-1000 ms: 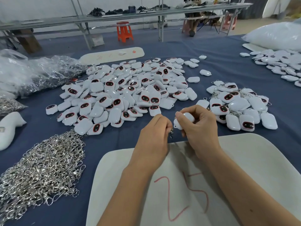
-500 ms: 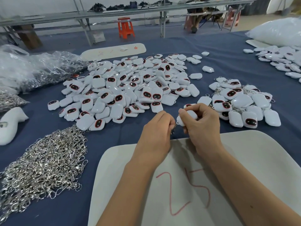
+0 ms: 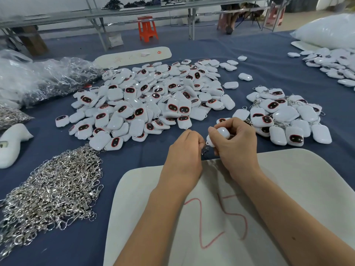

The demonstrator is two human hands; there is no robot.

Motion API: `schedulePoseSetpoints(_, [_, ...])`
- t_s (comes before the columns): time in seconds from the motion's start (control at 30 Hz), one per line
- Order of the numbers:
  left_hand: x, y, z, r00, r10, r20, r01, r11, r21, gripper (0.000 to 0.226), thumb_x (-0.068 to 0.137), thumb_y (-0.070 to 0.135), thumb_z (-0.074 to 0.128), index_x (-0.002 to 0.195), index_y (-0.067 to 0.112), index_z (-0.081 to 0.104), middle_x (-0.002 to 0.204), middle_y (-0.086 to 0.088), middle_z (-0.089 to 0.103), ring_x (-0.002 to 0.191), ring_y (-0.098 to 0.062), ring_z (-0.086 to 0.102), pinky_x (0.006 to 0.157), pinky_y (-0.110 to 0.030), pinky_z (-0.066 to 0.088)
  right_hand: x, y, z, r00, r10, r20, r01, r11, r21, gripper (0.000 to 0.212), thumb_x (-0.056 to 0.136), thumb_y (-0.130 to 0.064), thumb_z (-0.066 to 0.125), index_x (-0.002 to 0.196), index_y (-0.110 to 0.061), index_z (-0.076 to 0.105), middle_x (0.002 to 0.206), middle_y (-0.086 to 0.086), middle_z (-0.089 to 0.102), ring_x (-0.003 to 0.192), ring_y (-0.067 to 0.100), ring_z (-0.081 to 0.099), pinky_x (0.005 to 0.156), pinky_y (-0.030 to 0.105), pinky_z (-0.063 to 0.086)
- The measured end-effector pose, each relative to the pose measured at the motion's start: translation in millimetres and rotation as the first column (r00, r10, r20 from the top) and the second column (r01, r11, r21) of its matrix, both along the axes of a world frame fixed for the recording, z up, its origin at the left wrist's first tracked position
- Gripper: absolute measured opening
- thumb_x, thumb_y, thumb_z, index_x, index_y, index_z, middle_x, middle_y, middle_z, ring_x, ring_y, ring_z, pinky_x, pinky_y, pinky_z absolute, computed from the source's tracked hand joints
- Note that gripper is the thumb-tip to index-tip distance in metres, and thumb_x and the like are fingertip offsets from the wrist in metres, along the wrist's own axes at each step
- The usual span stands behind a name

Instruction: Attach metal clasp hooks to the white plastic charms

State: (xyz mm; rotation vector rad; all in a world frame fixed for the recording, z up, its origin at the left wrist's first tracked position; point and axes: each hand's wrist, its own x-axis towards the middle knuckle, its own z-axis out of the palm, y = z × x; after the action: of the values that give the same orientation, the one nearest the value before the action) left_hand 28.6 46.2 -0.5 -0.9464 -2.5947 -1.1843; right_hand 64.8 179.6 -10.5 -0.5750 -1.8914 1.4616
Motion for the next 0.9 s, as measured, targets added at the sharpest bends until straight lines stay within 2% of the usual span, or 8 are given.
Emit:
schedulePoseSetpoints(0.13, [3.5,3.3,1.0,0.999,0.052,0.007,-0.051,0.995,-0.089,0.024,0.092,-0.002,0.049,0.086,0.022,0.050,0.097,0.002,0.056,0.086,-0.025,0.053,0.074,-0.039,0.040,2.3,-3.9,1.5,1.000,-0.017,-0.009,0.018,0.997,0.075,0.018,0.086,-0.023,0.080,0.082,-0.021,0.063,0.082,0.000,0.070,0.065,0.026,0.065,0.067,0.043,0.059])
schedulePoseSetpoints(0.3, [9.3,5.8,4.8,0.997,0.080,-0.007,-0.080,0.980,-0.183,0.026,0.092,-0.002,0.047,0.092,0.024,0.047,0.103,-0.001,0.055,0.088,-0.027,0.053,0.070,-0.034,0.034,4.9,-10.6,5.3,0.997,-0.056,-0.057,0.068,0.970,0.234,0.019,0.085,-0.019,0.080,0.083,-0.020,0.061,0.080,-0.011,0.068,0.081,0.005,0.064,0.071,0.012,0.047])
schedulePoseSetpoints(0.47, [10.7,4.7,8.9,0.996,0.090,-0.012,-0.090,0.971,-0.220,0.017,0.094,0.001,0.046,0.098,0.015,0.054,0.104,-0.004,0.056,0.091,-0.029,0.054,0.078,-0.042,0.043,6.0,-13.6,7.8,0.996,-0.037,-0.087,0.064,0.941,0.333,0.019,0.085,-0.017,0.080,0.083,-0.020,0.061,0.077,-0.012,0.067,0.076,0.011,0.064,0.069,0.023,0.050])
schedulePoseSetpoints(0.6, [10.4,5.0,8.5,0.994,0.111,-0.007,-0.110,0.970,-0.215,0.020,0.094,0.002,0.047,0.084,0.020,0.042,0.089,0.003,0.043,0.079,-0.023,0.042,0.065,-0.032,0.021,5.5,-13.4,8.3,0.995,0.047,-0.090,-0.001,0.893,0.450,0.018,0.087,-0.017,0.079,0.086,-0.015,0.061,0.073,-0.008,0.064,0.069,0.018,0.061,0.067,0.042,0.052])
schedulePoseSetpoints(0.67, [9.5,5.1,8.3,0.991,0.135,0.011,-0.130,0.972,-0.196,0.029,0.092,0.001,0.049,0.078,0.023,0.036,0.081,0.008,0.036,0.075,-0.018,0.035,0.065,-0.030,0.017,4.5,-15.0,8.5,0.994,0.066,-0.088,-0.013,0.866,0.500,0.019,0.087,-0.017,0.079,0.086,-0.014,0.060,0.074,-0.006,0.063,0.070,0.020,0.060,0.066,0.044,0.052])
schedulePoseSetpoints(0.73, [8.7,4.3,7.2,0.987,0.155,0.039,-0.150,0.983,-0.104,0.028,0.091,-0.001,0.050,0.078,0.023,0.042,0.083,0.008,0.043,0.076,-0.016,0.038,0.066,-0.030,0.023,3.8,-16.7,8.2,0.994,0.039,-0.099,0.008,0.899,0.437,0.021,0.088,-0.018,0.079,0.085,-0.016,0.058,0.073,-0.007,0.063,0.068,0.015,0.061,0.066,0.037,0.052])
schedulePoseSetpoints(0.8, [8.7,4.5,6.0,0.988,0.140,0.071,-0.143,0.989,0.046,0.024,0.091,-0.003,0.049,0.080,0.018,0.050,0.088,0.002,0.052,0.077,-0.015,0.044,0.068,-0.032,0.034,4.1,-16.4,8.3,0.994,0.012,-0.111,0.013,0.973,0.228,0.022,0.090,-0.019,0.078,0.084,-0.019,0.057,0.077,-0.010,0.067,0.061,0.013,0.065,0.059,0.028,0.053])
schedulePoseSetpoints(0.9, [9.7,7.7,5.9,0.993,0.100,0.056,-0.108,0.983,0.148,0.021,0.095,-0.004,0.050,0.084,0.013,0.054,0.090,-0.002,0.055,0.079,-0.018,0.047,0.071,-0.038,0.040,4.5,-13.0,9.2,0.991,0.018,-0.132,-0.021,1.000,-0.016,0.019,0.093,-0.018,0.077,0.088,-0.016,0.059,0.074,-0.006,0.069,0.048,0.018,0.065,0.048,0.027,0.051])
